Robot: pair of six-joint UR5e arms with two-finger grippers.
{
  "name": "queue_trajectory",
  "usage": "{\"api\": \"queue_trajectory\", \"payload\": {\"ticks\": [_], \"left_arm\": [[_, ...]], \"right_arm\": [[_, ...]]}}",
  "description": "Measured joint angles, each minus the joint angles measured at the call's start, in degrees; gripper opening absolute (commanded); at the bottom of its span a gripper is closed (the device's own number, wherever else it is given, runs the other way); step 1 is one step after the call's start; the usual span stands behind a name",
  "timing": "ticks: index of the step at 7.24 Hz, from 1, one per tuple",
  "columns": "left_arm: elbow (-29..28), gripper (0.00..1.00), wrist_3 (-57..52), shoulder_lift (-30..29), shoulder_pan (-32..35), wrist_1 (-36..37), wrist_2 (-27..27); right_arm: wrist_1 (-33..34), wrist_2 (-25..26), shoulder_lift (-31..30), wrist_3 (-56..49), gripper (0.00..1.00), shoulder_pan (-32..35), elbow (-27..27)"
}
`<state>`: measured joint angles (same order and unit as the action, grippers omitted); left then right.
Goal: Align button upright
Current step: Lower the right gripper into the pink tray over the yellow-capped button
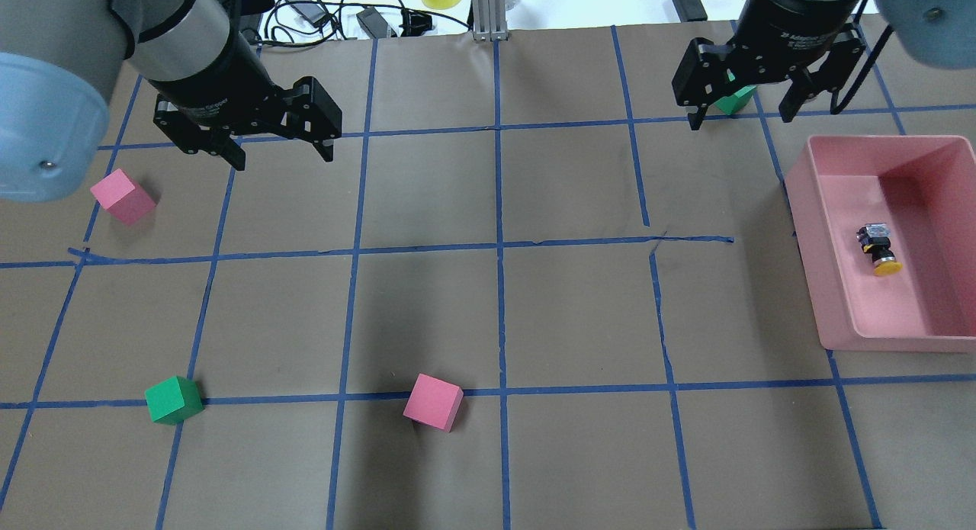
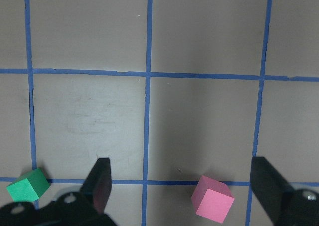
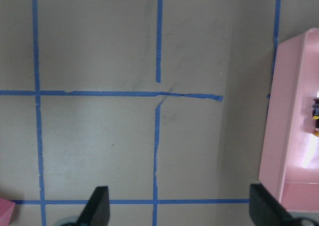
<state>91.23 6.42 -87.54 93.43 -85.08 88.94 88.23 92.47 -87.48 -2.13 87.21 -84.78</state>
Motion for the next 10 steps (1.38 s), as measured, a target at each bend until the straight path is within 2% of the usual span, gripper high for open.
{"api": "queue_trajectory", "payload": {"ticks": [5,8,10], "left_arm": [[0.0,1.0,0.0,0.0,0.0,0.0,0.0],[0.0,1.0,0.0,0.0,0.1,0.0,0.0],[0.1,1.0,0.0,0.0,0.1,0.0,0.0]], "right_arm": [[3.0,0.2,3.7,-14.2,1.0,-18.5,-2.5],[14.4,1.2,7.0,-21.3,1.0,-24.0,-7.9],[19.0,1.2,9.9,-24.9,1.0,-28.4,-10.9]]}}
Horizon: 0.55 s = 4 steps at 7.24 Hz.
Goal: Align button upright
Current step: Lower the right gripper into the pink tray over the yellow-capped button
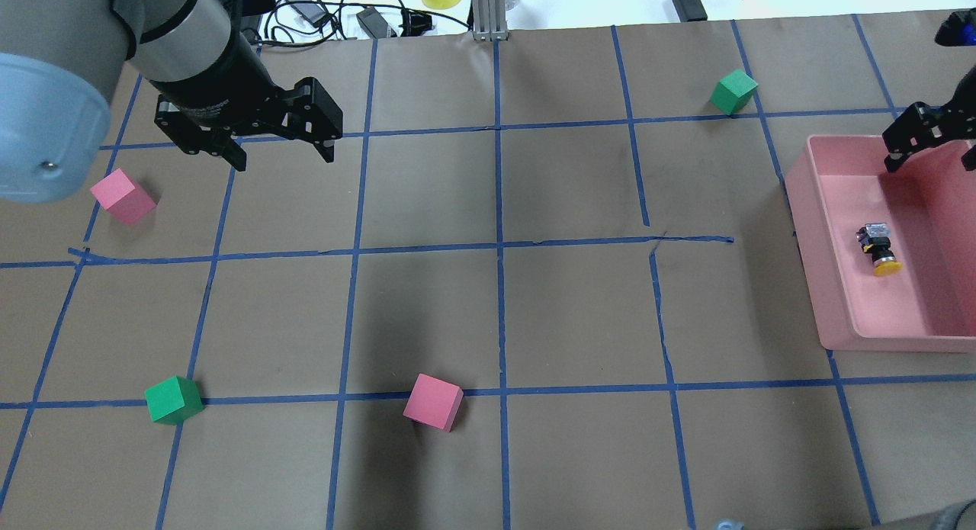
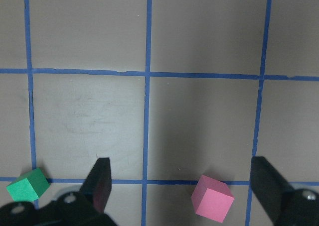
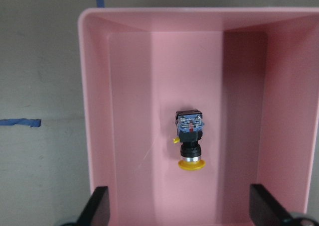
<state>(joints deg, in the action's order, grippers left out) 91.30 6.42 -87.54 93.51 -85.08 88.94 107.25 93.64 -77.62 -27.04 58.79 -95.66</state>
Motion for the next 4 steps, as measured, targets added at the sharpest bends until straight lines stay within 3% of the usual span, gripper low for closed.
{"api": "queue_trajectory", "payload": {"ticks": [4], "left_arm": [[0.1,1.0,0.1,0.0,0.1,0.0,0.0]], "right_arm": [[8.8,0.0,4.6,0.1,1.0,-1.4,-5.5]]}}
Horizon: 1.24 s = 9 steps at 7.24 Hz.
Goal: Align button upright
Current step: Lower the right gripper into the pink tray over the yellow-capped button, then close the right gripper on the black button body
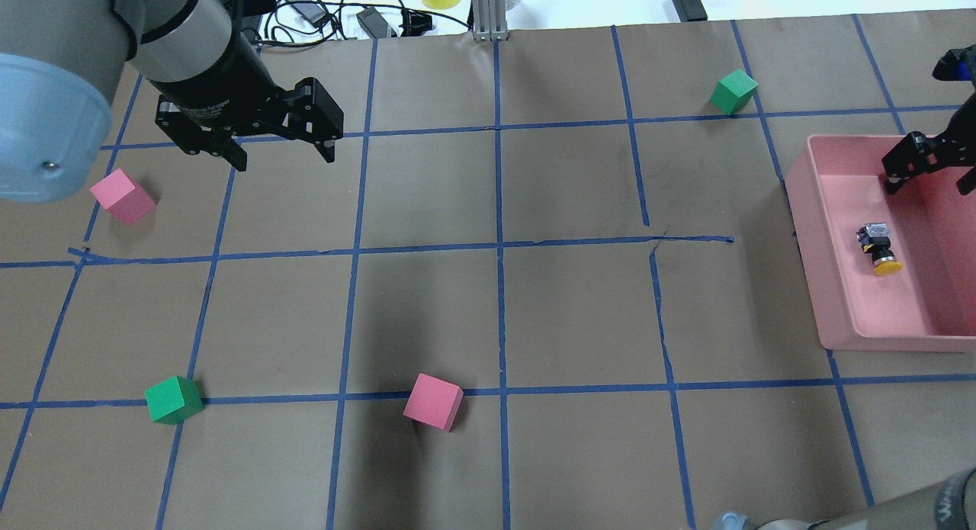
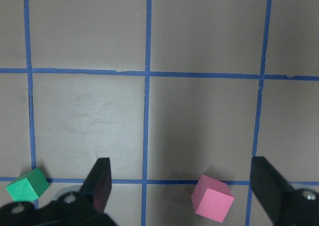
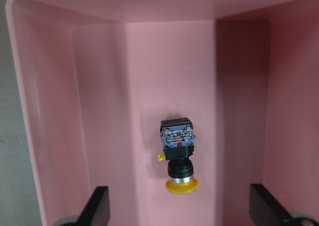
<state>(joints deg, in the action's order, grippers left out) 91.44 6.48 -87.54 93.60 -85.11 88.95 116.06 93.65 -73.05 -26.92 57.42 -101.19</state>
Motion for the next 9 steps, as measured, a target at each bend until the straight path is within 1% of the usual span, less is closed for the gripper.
{"api": "queue_trajectory", "payload": {"ticks": [3,6,9], "left_arm": [[0.2,1.0,-0.1,0.0,0.0,0.1,0.0],[0.2,1.0,-0.1,0.0,-0.1,0.2,0.1],[0.1,1.0,-0.1,0.0,-0.1,0.2,0.1]], "right_arm": [[2.4,0.6,3.6,-0.5,1.0,0.0,-0.9],[4.0,0.9,5.1,-0.6,1.0,-0.1,-2.5],[5.4,1.1,6.8,-0.7,1.0,-0.2,-2.9]]}}
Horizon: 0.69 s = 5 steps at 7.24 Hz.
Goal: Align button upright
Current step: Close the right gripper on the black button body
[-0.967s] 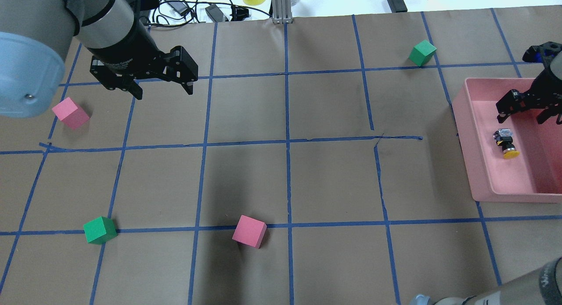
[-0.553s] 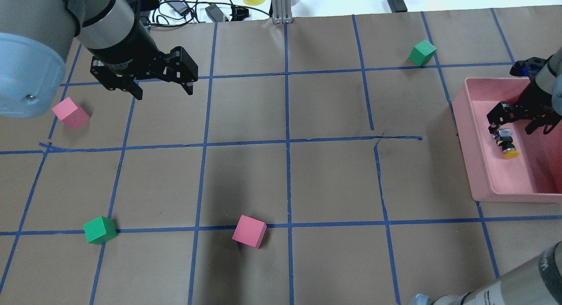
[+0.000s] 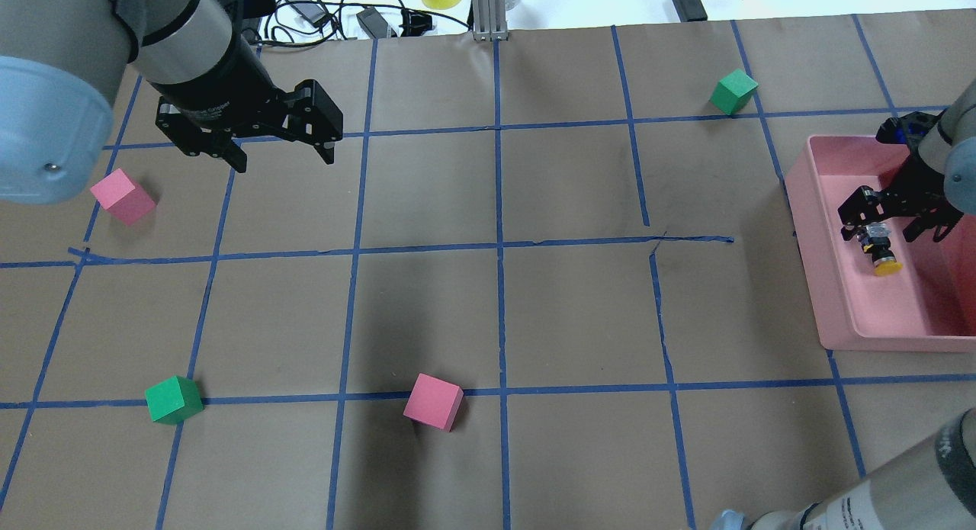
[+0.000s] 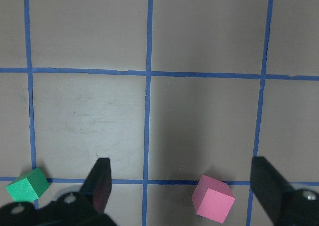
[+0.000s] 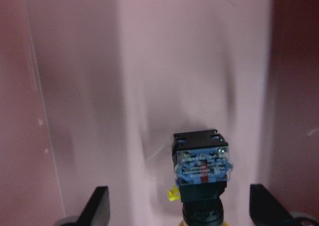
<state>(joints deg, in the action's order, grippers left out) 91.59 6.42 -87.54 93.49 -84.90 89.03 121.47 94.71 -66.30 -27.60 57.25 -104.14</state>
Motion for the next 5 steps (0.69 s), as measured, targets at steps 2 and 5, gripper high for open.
{"api": "queue_trajectory", "payload": {"ticks": [2,5], "left_arm": [[0.0,1.0,0.0,0.0,0.0,0.0,0.0],[0.1,1.0,0.0,0.0,0.0,0.0,0.0]], "right_arm": [[0.1,0.1,0.9,0.0,0.3,-0.2,-0.1],[-0.5,0.3,1.0,0.5,0.0,-0.8,-0.2]]}}
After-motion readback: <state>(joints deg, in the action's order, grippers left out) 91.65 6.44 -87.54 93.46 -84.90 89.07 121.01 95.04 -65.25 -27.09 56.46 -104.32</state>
